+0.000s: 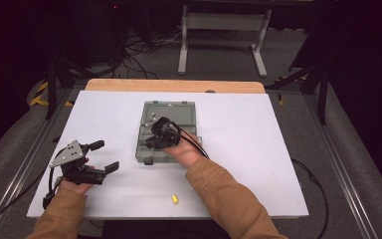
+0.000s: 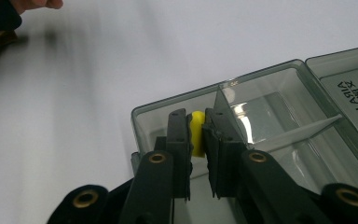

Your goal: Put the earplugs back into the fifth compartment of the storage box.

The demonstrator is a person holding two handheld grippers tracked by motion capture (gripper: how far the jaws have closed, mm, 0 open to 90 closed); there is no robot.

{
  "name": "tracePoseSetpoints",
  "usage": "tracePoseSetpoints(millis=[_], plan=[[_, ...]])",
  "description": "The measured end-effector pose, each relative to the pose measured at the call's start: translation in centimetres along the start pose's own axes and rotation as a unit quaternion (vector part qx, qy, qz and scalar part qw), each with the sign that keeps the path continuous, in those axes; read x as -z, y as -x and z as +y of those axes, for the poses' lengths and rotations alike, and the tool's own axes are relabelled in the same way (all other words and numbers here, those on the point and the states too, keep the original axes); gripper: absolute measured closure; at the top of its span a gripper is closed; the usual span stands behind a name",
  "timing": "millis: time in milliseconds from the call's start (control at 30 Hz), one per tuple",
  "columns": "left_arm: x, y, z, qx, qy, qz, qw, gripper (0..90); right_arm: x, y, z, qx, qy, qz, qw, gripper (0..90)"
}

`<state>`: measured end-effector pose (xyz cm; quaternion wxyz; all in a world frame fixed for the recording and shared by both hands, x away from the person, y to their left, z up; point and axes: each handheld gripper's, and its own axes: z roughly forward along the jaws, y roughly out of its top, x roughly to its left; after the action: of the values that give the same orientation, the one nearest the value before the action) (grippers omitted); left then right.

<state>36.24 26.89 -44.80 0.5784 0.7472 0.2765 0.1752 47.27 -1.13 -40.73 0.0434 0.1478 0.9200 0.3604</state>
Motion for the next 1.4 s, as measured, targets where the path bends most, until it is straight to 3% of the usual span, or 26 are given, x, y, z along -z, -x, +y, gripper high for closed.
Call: tracePoseSetpoints(millis=[267, 1033, 1400], plan=[[0.0, 0.0, 0.0, 0.001, 0.000, 0.000, 1.0000, 2.7, -0.9, 0.4, -0.2, -0.009, -0.005, -0.001, 0.9999, 80.4], [0.0, 0.0, 0.0, -0.001, -0.001, 0.001, 1.0000, 2.7, -2.0, 0.2, -0.3, -0.002, -0.019, -0.005, 0.9998, 78.8], [0.1, 0.0, 0.0, 0.000, -0.001, 0.001, 1.0000, 2.7, -1.7, 0.1, -0.2, -0.002, -0.011, -0.005, 0.9999, 69.3]])
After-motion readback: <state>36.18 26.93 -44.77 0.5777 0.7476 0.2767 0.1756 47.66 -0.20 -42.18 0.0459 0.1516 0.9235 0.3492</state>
